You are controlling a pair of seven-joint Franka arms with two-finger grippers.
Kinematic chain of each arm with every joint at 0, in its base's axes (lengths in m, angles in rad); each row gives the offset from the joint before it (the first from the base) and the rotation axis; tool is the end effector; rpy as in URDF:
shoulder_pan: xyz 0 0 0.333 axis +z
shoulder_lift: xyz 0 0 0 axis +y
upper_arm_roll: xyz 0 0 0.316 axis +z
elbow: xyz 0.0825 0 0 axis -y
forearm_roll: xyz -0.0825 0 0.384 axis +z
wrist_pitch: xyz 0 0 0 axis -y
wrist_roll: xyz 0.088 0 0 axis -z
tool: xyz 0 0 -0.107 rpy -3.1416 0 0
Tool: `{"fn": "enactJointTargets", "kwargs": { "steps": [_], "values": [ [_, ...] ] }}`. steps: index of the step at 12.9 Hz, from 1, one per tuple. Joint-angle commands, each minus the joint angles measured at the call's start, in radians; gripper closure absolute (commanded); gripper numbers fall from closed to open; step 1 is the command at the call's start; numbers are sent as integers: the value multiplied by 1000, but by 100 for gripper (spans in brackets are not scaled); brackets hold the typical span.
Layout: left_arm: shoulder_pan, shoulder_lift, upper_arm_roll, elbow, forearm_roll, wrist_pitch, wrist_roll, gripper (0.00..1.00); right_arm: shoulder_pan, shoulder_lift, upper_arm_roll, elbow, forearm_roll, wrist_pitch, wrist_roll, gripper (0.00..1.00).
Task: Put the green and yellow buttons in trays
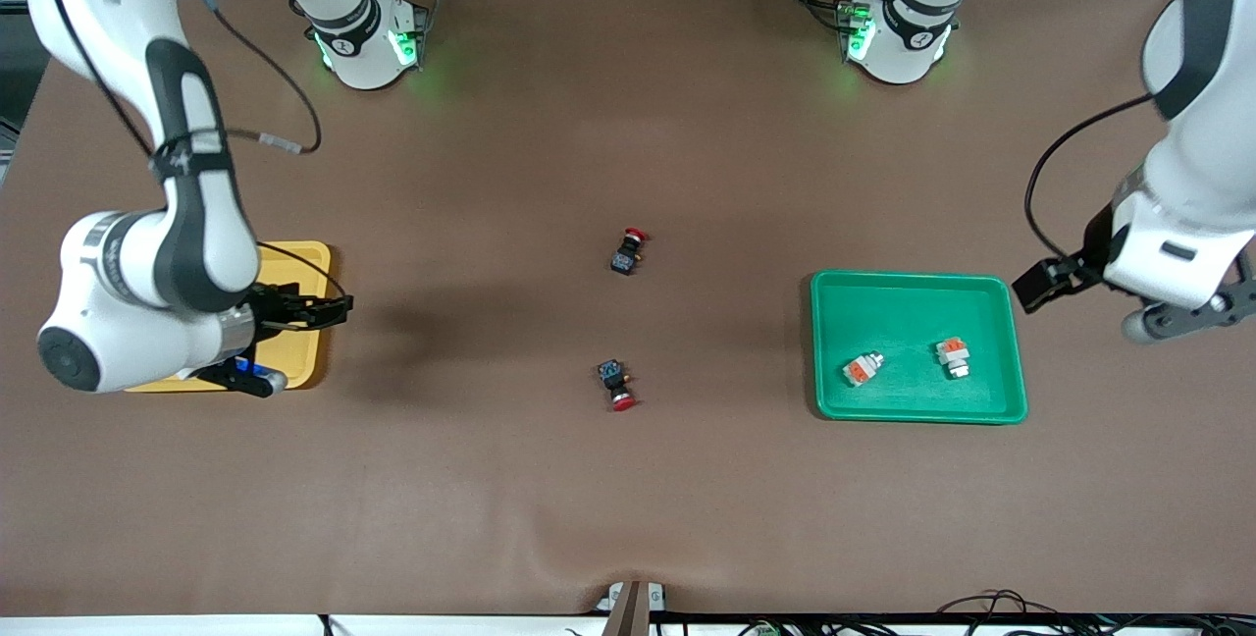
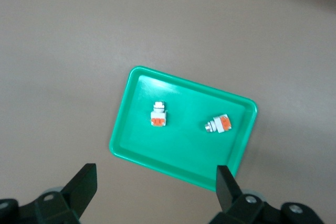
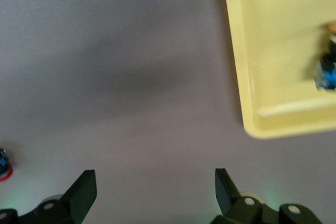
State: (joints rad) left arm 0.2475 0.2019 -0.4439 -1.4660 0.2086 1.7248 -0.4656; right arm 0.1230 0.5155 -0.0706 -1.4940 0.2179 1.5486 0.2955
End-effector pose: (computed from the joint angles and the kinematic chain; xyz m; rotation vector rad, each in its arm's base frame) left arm 0.6204 -0.0770 0.5805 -3.0219 -0.3893 -0.1701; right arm 0.6399 0.0635 0.3461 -2.9269 0.4249 0.7270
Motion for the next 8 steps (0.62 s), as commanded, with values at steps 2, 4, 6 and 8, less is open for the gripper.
{"fn": "enactJointTargets", "kwargs": {
  "steps": [2, 4, 6, 8],
  "values": [
    [94, -70, -4, -11, -112, -42, 143, 0, -190, -193, 230, -32, -137, -25, 101, 0],
    [128, -93, -1, -11, -149, -67, 208, 0, -190, -282, 212, -35, -141, -100, 25, 0],
    [136, -107, -3, -10, -152, -73, 248, 0, -180, -386, 189, -34, -152, -140, -8, 0],
    [134, -110, -7, -10, -150, -73, 249, 0, -169, -420, 192, 24, -237, -180, -77, 0]
  ]
}}
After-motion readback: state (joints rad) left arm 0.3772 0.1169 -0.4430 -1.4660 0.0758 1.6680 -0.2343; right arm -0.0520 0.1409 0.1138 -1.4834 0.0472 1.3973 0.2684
